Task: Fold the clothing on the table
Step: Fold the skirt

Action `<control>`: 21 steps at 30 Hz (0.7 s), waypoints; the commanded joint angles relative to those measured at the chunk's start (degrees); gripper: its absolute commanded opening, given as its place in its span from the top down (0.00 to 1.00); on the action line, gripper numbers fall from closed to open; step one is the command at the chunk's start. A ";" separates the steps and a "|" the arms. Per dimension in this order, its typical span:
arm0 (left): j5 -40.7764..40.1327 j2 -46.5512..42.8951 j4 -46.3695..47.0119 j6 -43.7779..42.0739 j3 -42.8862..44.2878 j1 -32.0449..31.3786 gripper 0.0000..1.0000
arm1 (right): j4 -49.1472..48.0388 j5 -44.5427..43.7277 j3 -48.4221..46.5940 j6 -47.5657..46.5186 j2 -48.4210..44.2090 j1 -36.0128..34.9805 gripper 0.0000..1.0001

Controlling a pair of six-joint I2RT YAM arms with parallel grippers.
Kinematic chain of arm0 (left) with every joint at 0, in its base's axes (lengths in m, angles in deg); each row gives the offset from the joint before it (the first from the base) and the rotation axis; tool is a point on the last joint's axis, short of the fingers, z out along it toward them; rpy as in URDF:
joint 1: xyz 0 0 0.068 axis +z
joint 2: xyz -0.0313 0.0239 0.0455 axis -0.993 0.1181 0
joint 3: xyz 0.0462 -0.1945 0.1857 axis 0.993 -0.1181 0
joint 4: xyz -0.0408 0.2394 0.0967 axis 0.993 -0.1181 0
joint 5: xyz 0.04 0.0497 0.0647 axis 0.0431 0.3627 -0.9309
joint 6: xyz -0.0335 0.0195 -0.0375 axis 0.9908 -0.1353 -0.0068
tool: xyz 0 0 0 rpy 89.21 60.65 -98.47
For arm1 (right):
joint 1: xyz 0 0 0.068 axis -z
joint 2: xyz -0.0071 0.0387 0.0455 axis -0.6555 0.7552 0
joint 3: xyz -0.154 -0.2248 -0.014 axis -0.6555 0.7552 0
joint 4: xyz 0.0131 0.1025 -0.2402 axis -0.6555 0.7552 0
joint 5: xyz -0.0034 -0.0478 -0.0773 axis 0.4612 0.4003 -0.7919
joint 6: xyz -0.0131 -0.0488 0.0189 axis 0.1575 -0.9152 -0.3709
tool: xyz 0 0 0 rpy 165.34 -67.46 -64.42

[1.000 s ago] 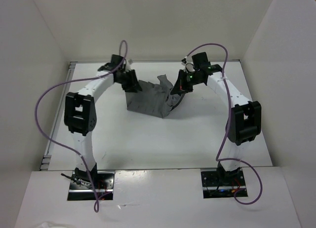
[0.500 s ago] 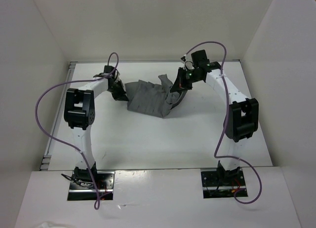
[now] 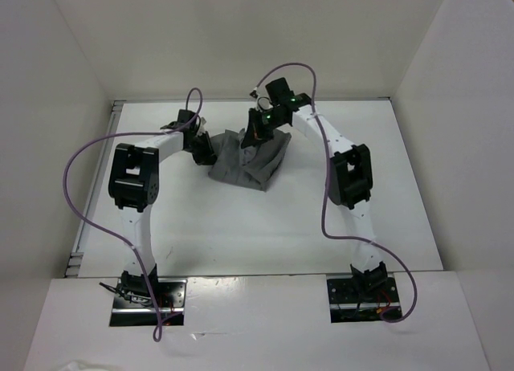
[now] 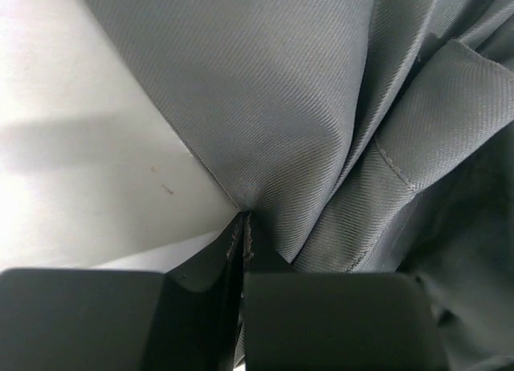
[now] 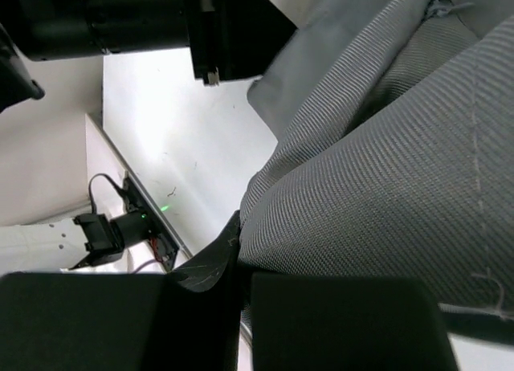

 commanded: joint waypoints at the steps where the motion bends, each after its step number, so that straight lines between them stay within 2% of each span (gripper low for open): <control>1: 0.21 -1.79 -0.70 -0.11 -1.83 -0.32 0.96 | 2.93 2.24 -8.16 -1.23 4.79 -3.28 0.99; 3: -0.32 -2.31 -0.70 -0.11 -2.35 -0.32 0.96 | 4.42 2.85 -11.60 -1.23 9.27 -4.86 0.98; 6: -0.32 -3.02 -0.70 -0.11 -2.88 -0.32 0.96 | 7.32 4.43 -21.95 -1.23 15.42 -6.79 0.97; 8: -0.84 -3.54 -1.23 -0.11 -2.88 -0.32 0.96 | 7.34 4.96 -24.09 -0.62 17.10 -7.50 0.93; 9: -0.85 -3.55 -1.23 -0.63 -2.88 -0.32 0.96 | 6.29 6.44 -24.71 -0.62 17.98 -7.50 0.82; 11: -0.85 -3.55 -1.75 -0.64 -2.88 0.21 0.96 | 5.14 8.47 -25.42 0.18 18.77 -7.50 0.74; 12: -0.85 -3.55 -1.75 -0.64 -2.88 0.21 0.96 | 4.62 10.04 -26.90 0.78 19.56 -7.50 0.61; 13: -0.85 -4.07 -2.28 -0.64 -2.88 0.91 0.96 | 4.61 11.28 -27.52 0.79 19.57 -7.50 0.36; 17: -2.77 -7.06 -4.21 -1.17 -1.57 3.80 0.96 | 2.42 15.60 -31.47 1.41 17.21 -6.98 0.33; 20: -8.91 -12.85 -6.40 -1.78 -0.08 5.65 0.94 | 1.18 14.12 -31.49 2.02 10.10 -6.27 0.31; 21: -14.41 -15.56 -8.76 -2.30 0.80 5.66 0.92 | 1.18 12.10 -30.79 2.02 6.68 -5.23 0.31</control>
